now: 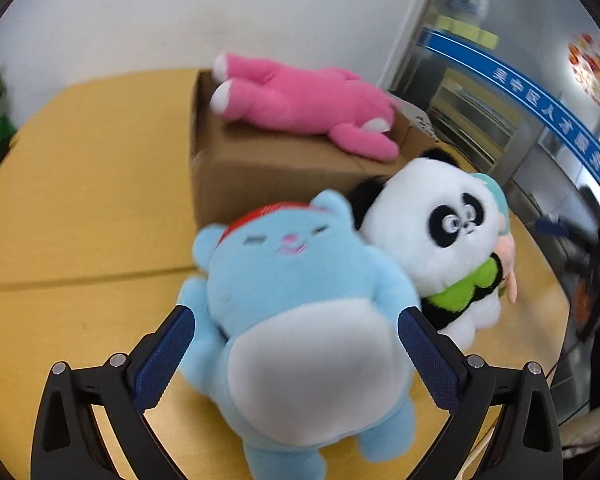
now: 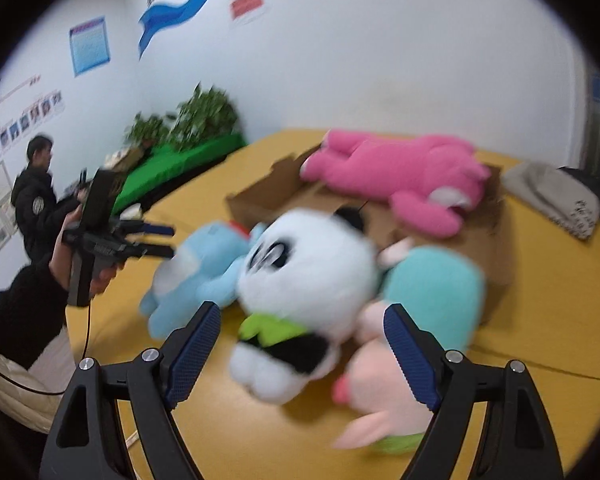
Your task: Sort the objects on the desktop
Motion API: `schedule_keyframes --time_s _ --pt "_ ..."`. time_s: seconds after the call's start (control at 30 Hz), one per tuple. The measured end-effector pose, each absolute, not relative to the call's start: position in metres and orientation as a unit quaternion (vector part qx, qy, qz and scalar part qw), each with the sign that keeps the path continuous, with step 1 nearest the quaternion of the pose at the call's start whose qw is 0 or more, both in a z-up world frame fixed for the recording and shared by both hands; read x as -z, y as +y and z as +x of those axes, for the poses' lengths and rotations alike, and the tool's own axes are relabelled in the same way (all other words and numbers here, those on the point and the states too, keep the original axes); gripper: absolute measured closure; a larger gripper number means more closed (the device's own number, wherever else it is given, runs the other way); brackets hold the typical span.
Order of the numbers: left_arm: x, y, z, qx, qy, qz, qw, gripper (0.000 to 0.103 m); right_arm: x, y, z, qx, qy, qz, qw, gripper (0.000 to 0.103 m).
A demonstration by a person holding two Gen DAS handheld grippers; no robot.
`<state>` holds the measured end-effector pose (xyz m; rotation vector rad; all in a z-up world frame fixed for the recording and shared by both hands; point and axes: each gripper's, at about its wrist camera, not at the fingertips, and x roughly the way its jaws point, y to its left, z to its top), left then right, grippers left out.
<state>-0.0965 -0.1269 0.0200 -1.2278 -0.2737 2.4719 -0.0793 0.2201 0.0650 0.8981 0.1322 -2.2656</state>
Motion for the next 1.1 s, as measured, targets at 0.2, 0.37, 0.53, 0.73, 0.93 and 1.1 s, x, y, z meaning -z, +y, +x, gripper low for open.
schedule_keyframes --time_s 0.2,0.37,0.53,0.73,0.93,1.1 --pt "0.010 -0.134 -0.087 -0.856 -0.166 -0.443 0.207 0.007 -0.024 0.156 -0.055 0.836 0.014 0.376 0.399 0.020" --pt "0.001 -0.134 -0.079 -0.856 -0.183 -0.434 0.213 0.034 -0.027 0.145 -0.034 0.842 0.036 0.364 0.397 0.020" --pt "-0.016 -0.124 -0.055 -0.866 -0.151 -0.424 0.216 0.034 -0.052 0.173 0.004 0.837 0.058 0.337 0.428 0.020" --pt "-0.041 -0.126 -0.029 -0.884 -0.151 -0.387 0.216 0.024 -0.024 0.141 0.062 0.728 0.062 0.399 0.553 0.026" --pt "-0.037 -0.120 -0.022 -0.882 -0.152 -0.393 0.212 0.024 0.038 0.098 0.065 0.661 0.078 0.475 0.576 0.075" --pt "-0.028 -0.106 -0.020 -0.877 -0.137 -0.406 0.219 0.024 0.060 0.107 0.046 0.679 0.081 0.503 0.529 0.102"
